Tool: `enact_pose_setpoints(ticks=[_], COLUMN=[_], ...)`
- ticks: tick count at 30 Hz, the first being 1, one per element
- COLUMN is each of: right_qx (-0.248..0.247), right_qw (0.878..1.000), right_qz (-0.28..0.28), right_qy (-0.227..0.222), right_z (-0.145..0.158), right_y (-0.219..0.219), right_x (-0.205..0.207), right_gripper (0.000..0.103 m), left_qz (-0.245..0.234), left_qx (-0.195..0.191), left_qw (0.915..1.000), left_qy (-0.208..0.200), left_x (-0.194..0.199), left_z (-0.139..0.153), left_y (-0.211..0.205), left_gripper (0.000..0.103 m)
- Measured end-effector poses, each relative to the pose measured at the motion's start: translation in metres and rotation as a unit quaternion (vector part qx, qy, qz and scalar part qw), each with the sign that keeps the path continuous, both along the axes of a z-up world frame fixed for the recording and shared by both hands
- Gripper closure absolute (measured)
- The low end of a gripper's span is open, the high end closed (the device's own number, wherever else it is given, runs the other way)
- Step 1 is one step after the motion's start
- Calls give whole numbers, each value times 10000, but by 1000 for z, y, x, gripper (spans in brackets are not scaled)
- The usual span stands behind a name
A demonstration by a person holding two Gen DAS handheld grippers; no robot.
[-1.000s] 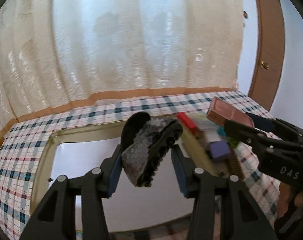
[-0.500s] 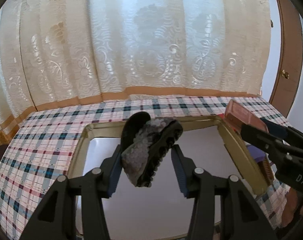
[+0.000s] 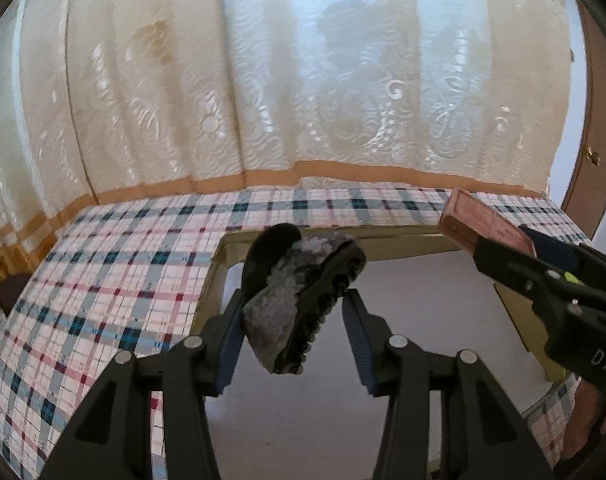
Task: Organize rigid objects
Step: 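Carry both held items over the tray and open both tools to release them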
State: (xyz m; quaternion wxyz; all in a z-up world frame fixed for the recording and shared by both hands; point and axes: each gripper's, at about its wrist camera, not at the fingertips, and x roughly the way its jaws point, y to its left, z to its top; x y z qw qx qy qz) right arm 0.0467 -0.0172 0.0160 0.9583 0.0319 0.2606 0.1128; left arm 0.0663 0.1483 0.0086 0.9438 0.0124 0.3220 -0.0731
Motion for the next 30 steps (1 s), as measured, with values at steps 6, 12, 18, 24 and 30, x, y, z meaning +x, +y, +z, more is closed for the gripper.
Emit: enact_pose_setpoints(ticks=[6,12,18,24,30], right_qx=[38,-75,-190,-189,-274], right_qw=[9997,9997,9984,9969,9946], right_qz=[85,187,533,703,768], right_qy=[239,97,77,299,635], right_z=[-17,-18,-17,-19,-24], right_y=[16,26,39,48,54], right_x=[16,19,32,52,63], right_gripper=[41,41,41,41,41], left_qz=[195,330,569,830,955], left_qx=[64,188,304,574,800], left_qw=[9998,9990,9973,9944,9918], left_qy=[73,230,346,313,273], left_x=[6,14,23,31,33], left_z=[-6,-16,-24,-28,-32], left_y=[6,5,9,11,4], left_gripper=[56,56,56,56,55])
